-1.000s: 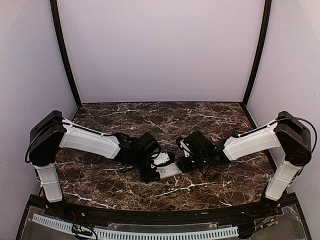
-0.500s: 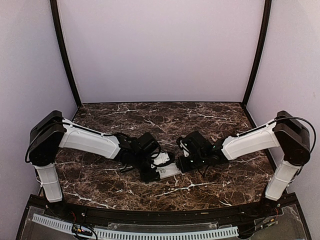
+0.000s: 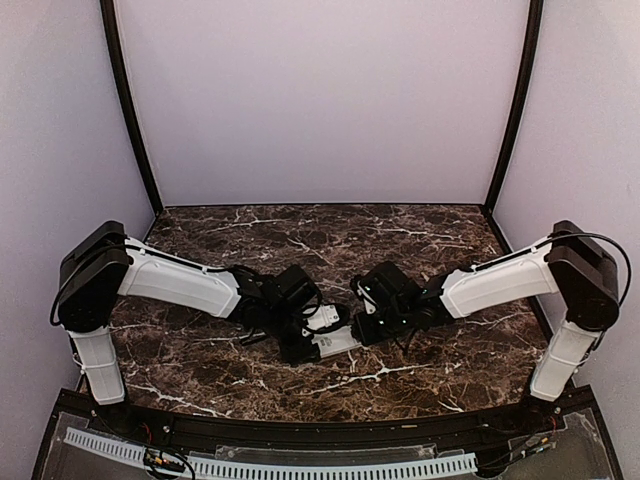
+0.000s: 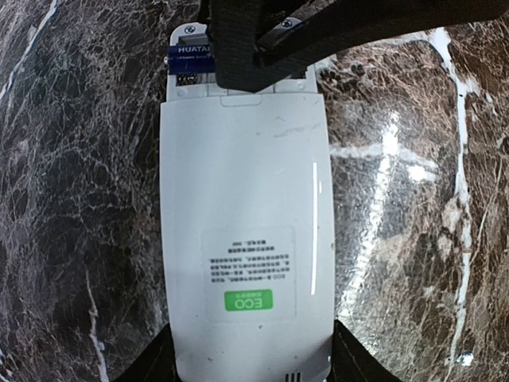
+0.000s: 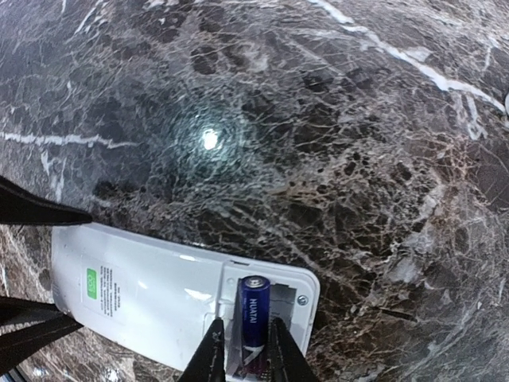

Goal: Load the batteries into the remote control
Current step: Place the battery in the battery compartment.

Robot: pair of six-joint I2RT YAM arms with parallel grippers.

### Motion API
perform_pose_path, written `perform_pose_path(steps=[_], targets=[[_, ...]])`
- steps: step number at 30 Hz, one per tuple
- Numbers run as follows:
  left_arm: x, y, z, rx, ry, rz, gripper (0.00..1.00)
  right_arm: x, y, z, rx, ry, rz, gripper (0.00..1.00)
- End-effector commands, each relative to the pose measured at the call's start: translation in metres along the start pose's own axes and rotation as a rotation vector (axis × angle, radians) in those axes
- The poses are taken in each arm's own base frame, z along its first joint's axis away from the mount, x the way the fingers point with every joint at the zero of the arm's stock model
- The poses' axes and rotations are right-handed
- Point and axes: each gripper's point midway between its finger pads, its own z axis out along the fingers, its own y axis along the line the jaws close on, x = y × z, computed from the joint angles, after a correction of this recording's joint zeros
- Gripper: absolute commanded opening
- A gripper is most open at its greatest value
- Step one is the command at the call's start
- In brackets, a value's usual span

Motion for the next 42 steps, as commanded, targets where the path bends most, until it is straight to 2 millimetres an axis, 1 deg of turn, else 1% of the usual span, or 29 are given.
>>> perform_pose_path(steps=[1, 5, 9, 11, 13, 17, 21, 23, 25, 27, 29, 34, 40, 42], targets=[[0.081, 0.011, 0.005, -0.044, 0.284, -0.033, 0.0, 0.058, -0.063, -0.01, 0.241, 0.224, -0.076, 0.21], [0.081, 0.01, 0.005, -0.041, 0.283, -0.033, 0.0, 0.034, -0.048, -0.017, 0.186, 0.175, -0.097, 0.23], [0.082, 0.009, 0.006, -0.035, 0.283, -0.034, 0.0, 0.016, -0.047, -0.025, 0.172, 0.139, -0.09, 0.23], [0.081, 0.009, 0.006, -0.034, 0.281, -0.034, 0.0, 0.01, -0.048, -0.025, 0.158, 0.132, -0.095, 0.23], [0.081, 0.009, 0.006, -0.032, 0.281, -0.034, 0.0, 0.005, -0.043, -0.023, 0.129, 0.125, -0.105, 0.23], [0.081, 0.008, 0.006, -0.029, 0.279, -0.034, 0.0, -0.013, -0.026, -0.027, 0.049, 0.079, -0.127, 0.23], [0.081, 0.008, 0.006, -0.026, 0.279, -0.034, 0.0, -0.037, -0.01, -0.041, -0.013, 0.011, -0.145, 0.22], [0.081, 0.007, 0.006, -0.025, 0.278, -0.034, 0.0, -0.044, 0.0, -0.046, -0.06, 0.0, -0.144, 0.22], [0.08, 0.007, 0.006, -0.025, 0.277, -0.033, 0.0, -0.045, 0.007, -0.044, -0.093, 0.005, -0.123, 0.23], [0.079, 0.008, 0.006, -0.026, 0.276, -0.033, 0.0, -0.041, 0.009, -0.037, -0.107, 0.027, -0.094, 0.25], [0.08, 0.008, 0.006, -0.026, 0.278, -0.033, 0.0, -0.037, 0.008, -0.031, -0.102, 0.049, -0.071, 0.26], [0.078, 0.007, 0.005, -0.02, 0.272, -0.035, 0.0, -0.032, 0.011, -0.019, -0.12, 0.074, -0.042, 0.26], [0.079, 0.006, 0.006, -0.018, 0.275, -0.035, 0.0, -0.032, 0.015, -0.007, -0.137, 0.092, -0.044, 0.25], [0.079, 0.006, 0.006, -0.017, 0.275, -0.035, 0.0, -0.03, 0.011, -0.004, -0.113, 0.104, -0.042, 0.24]])
